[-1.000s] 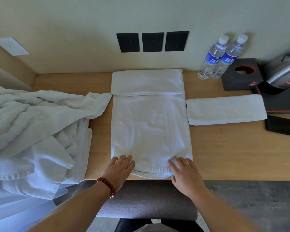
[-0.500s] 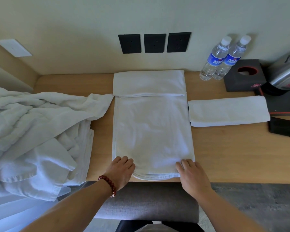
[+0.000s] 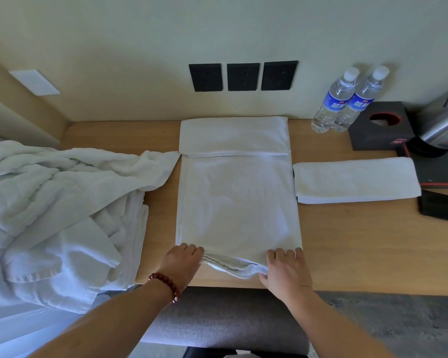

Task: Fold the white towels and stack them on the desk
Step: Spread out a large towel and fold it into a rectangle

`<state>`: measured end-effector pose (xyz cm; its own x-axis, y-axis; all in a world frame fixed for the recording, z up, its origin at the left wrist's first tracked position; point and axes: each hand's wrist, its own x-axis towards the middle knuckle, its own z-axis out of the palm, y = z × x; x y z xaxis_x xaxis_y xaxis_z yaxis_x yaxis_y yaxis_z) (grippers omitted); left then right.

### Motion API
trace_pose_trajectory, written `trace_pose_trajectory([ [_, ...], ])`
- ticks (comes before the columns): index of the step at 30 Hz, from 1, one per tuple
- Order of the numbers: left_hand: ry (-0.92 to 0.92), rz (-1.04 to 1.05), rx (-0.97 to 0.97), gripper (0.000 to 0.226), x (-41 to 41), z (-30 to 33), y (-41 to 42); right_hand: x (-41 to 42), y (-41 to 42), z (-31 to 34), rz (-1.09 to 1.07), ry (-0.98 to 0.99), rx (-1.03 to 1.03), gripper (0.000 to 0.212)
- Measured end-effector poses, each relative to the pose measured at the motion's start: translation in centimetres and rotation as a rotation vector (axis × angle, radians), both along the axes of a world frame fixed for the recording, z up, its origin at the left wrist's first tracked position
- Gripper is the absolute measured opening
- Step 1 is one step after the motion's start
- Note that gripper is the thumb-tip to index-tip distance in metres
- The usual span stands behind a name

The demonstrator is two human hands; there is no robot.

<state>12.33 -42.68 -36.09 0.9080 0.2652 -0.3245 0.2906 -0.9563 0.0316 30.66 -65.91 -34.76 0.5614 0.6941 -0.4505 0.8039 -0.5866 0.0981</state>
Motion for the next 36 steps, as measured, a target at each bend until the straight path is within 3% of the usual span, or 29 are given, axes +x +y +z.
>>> trace_pose_trajectory([
  [4,-0.019,0.200,-0.092,0.022,1.3,1.5,0.0,0.1,0.0,-0.2,-0.013,-0.047,0.011,0.023],
  [12,0.010,0.284,-0.117,0.025,3.1,1.8,0.2,0.8,1.2,0.8,-0.094,0.051,-0.074,0.038],
  [20,0.097,0.119,-0.028,0.024,3.9,2.0,1.8,1.5,0.8,0.8,-0.072,0.004,-0.033,0.024],
  [25,0.135,0.061,-0.042,0.024,3.2,2.0,0.7,2.2,-0.1,0.7,-0.072,0.031,0.063,0.033],
  [36,0.292,0.160,-0.108,0.031,1.7,2.5,1.7,4.1,-1.9,1.4,0.029,0.087,0.140,0.032],
])
